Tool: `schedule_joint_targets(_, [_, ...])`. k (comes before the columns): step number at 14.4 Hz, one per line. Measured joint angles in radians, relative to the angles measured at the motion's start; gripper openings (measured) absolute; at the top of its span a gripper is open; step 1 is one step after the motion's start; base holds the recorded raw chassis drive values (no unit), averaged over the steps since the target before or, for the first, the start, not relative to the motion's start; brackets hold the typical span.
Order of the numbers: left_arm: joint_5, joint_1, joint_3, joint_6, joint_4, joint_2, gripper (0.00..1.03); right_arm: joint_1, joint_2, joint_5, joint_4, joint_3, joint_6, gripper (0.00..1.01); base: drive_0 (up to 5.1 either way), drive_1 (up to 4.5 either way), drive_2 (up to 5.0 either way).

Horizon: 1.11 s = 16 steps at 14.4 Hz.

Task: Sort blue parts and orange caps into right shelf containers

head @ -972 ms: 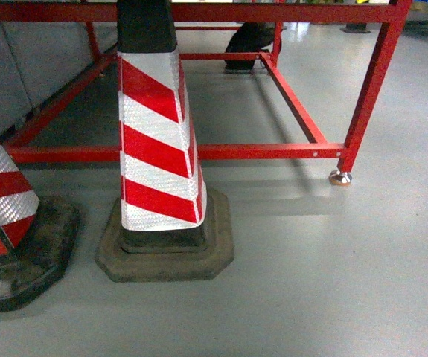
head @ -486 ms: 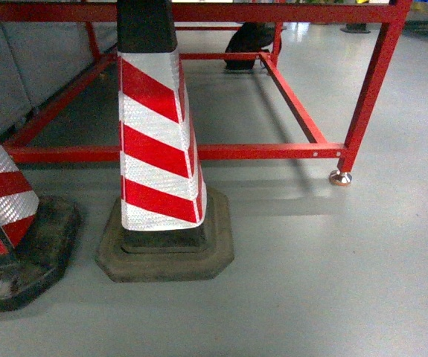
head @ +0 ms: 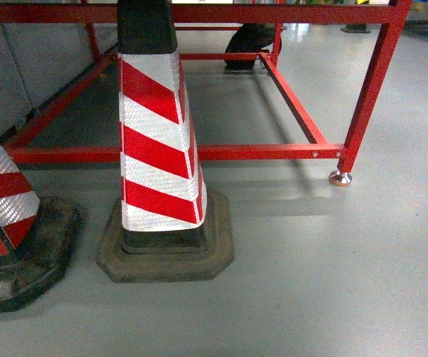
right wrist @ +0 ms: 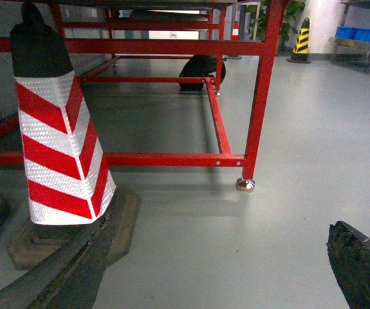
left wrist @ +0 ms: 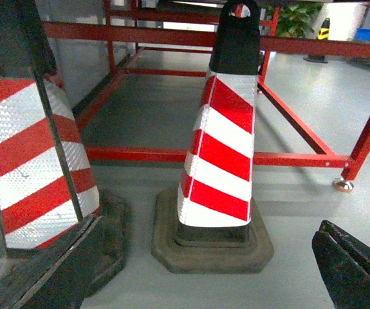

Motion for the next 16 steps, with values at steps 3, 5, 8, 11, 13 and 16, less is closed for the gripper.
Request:
schedule_joint_targets(3, [0.001,0.0,0.0,0.002,0.002,0.0,0.98,0.0,0.0,0.0,0.001,0.0,0.0,0.98,0.0,0.0,0.0])
schedule_joint_targets(5, [-0.002,0.0,0.0,0.005,0.003,0.0,0.98,0.0,0.0,0.0,0.003,0.0,0.0,0.98,0.0,0.0,0.0])
schedule_joint_targets(8, [-0.001,0.0,0.0,0.006,0.002,0.0,0.98,0.0,0.0,0.0,0.0,0.0,0.0,0.98,0.0,0.0,0.0])
schedule_joint_targets(11, [0.0,0.0,0.0,0.006,0.002,0.0,0.98,0.0,0.0,0.0,0.002,0.0,0.0,0.98,0.0,0.0,0.0])
schedule_joint_targets(13, [-0.001,0.0,0.0,0.005,0.003,0.0,0.98,0.0,0.0,0.0,0.001,0.0,0.0,0.98,0.0,0.0,0.0])
schedule_joint_targets(16, [0.0,0.0,0.0,0.005,0.003,0.0,0.98,0.0,0.0,0.0,0.0,0.0,0.0,0.98,0.0,0.0,0.0])
